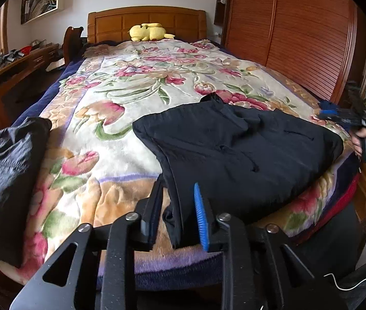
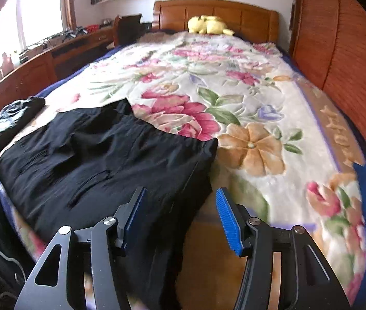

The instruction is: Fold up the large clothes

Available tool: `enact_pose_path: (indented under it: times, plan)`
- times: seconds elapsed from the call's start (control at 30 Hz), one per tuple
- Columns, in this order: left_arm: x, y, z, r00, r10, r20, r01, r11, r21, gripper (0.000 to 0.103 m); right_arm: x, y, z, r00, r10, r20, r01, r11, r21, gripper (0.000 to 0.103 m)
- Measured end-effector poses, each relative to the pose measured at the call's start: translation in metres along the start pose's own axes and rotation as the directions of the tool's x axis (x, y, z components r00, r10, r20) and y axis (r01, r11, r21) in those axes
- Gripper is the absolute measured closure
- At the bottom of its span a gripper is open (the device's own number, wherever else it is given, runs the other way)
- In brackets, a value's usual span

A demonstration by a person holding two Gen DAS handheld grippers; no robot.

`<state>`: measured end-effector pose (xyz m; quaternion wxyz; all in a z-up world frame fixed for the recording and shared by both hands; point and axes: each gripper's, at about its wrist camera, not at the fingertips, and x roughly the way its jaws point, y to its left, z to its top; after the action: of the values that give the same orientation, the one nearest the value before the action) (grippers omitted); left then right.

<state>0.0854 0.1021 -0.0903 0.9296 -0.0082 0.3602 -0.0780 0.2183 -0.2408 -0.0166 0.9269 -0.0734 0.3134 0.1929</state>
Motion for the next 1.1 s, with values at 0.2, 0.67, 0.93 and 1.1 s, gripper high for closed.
enact_pose_path:
  times: [0.2, 0.67, 0.93, 1.1]
  plan:
    - [0.016, -0.007, 0.023, 0.999, -0.027, 0.027, 0.028, 1.000, -0.001, 0.075, 0.080, -0.024, 0.041, 0.993, 0.005, -0.121, 0.002, 0.998, 0.057, 0.046]
    - [0.063, -0.030, 0.067, 0.995, -0.089, 0.038, 0.088, 0.996, 0.026, 0.075, 0.186, -0.055, 0.072, 0.969, 0.105, -0.223, -0.072, 0.986, 0.153, 0.072]
    - [0.079, -0.053, 0.074, 0.992, -0.124, 0.016, 0.123, 0.990, 0.069, 0.075, 0.162, -0.049, 0.099, 0.999, 0.036, 0.007, -0.036, 0.999, 0.030, 0.098]
    - [0.090, -0.058, 0.065, 0.992, -0.122, -0.016, 0.122, 0.990, 0.075, 0.075, 0.206, -0.057, 0.090, 0.974, -0.150, -0.170, 0.157, 0.987, 0.033, 0.098]
